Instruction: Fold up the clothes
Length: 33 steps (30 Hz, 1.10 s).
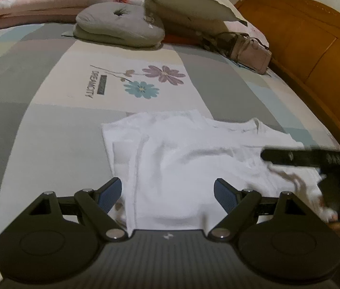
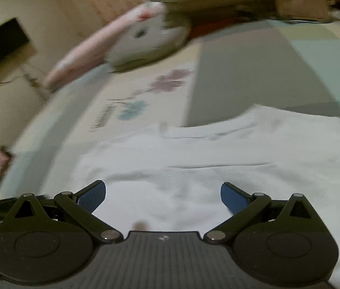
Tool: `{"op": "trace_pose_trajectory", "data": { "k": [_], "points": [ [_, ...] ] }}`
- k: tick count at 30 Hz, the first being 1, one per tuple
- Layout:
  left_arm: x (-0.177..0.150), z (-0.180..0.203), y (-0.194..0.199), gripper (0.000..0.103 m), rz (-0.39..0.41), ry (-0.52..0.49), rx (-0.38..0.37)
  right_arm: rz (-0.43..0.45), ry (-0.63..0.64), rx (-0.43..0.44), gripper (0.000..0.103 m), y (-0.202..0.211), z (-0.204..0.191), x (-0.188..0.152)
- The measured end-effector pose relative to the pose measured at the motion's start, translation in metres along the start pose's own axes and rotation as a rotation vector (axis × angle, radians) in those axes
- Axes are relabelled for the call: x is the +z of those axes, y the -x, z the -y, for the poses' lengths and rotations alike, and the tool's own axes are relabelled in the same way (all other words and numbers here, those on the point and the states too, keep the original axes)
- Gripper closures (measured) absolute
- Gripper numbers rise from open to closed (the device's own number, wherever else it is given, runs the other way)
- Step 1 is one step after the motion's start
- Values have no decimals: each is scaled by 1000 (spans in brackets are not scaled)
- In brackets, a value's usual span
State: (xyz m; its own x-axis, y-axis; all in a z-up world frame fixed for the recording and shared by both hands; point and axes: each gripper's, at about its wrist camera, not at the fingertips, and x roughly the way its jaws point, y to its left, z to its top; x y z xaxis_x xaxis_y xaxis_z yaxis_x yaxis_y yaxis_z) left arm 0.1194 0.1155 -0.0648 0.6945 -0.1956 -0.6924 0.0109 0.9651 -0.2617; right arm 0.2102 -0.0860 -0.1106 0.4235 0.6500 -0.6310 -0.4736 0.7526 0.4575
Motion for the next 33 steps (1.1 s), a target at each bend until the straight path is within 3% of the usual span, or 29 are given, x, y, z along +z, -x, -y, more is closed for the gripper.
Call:
{"op": "trace_pose_trajectory", "data": {
  "k": [2, 5, 11, 20, 24, 28, 30, 33],
  "points": [
    [3, 1, 0, 19, 7, -5, -8, -23, 65, -7, 0, -12, -10, -3],
    [5, 3, 0, 19, 5, -9, -20, -35, 116, -129, 0, -26, -5, -3],
    [8, 10, -6, 19, 7, -30, -49, 32, 25, -201, 0, 0, 24, -7],
    [13, 52, -29, 19, -23, -103, -192, 132, -96, -305, 0, 41, 63, -12],
    [9, 50, -44, 19, -66, -89, -152, 175, 26, -350, 0, 60, 50, -21],
    [4, 40, -59, 19, -131, -43, -72, 120, -19, -413, 0, 61, 66, -32],
    [4, 38, -52, 19, -115, -40, -82, 119, -74, -424, 0, 66, 74, -37],
    [7, 37, -39, 16, -74, -53, -121, 152, -107, -369, 0, 77, 71, -40]
  ]
}}
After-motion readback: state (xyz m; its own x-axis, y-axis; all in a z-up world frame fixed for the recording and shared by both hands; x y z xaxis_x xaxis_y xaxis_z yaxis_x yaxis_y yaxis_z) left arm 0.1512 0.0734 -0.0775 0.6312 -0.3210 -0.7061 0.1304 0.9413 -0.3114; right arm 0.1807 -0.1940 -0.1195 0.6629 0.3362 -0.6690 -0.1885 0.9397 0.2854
